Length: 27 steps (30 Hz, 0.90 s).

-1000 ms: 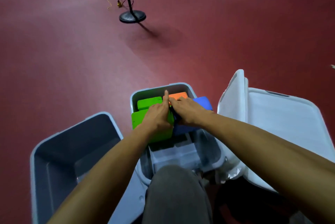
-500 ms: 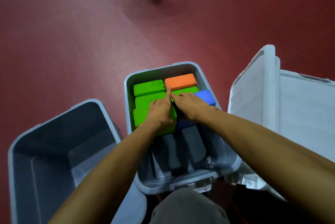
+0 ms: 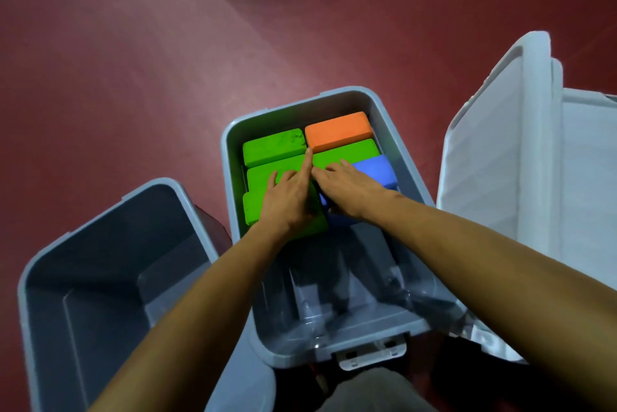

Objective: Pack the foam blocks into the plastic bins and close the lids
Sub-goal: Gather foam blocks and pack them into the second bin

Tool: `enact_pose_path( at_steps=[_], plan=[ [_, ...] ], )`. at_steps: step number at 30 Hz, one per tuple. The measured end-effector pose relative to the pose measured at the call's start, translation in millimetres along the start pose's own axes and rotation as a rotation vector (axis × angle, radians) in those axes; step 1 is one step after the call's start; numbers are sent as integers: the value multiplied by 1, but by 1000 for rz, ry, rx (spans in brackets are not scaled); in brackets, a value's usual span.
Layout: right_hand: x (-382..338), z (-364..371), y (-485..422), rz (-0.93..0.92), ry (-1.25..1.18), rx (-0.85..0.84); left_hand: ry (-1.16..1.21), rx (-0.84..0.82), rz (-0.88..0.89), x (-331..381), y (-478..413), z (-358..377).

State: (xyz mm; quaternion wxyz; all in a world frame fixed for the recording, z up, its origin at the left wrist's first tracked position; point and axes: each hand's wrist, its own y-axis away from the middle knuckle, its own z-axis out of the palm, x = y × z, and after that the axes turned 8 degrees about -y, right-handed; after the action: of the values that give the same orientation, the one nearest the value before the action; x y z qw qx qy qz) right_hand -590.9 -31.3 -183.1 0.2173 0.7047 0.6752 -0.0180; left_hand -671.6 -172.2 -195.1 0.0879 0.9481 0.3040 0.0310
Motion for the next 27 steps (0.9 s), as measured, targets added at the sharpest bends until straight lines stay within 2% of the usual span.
enact_pose_path(
  at_steps=[3, 6, 9, 12, 16, 23, 27],
  plan=[
    [10, 11, 0, -2, 58, 28, -30, 70, 8, -3, -3, 11],
    [27, 24, 7, 193, 164, 49, -71, 62, 25, -6, -3, 16],
    [39, 37, 13, 312, 154, 53, -125, -2, -106, -4, 0, 23],
    [43, 43, 8, 315, 126, 67, -135, -47, -212, 2, -1, 40],
    [50, 54, 5, 323, 63, 31, -84, -93, -238, 14, -5, 60],
    [55, 65, 1, 305, 24, 65, -128, -50, -241, 14, -10, 75],
    [54, 66, -3, 311, 110, 68, -117, -7, -223, 12, -9, 79]
  ],
)
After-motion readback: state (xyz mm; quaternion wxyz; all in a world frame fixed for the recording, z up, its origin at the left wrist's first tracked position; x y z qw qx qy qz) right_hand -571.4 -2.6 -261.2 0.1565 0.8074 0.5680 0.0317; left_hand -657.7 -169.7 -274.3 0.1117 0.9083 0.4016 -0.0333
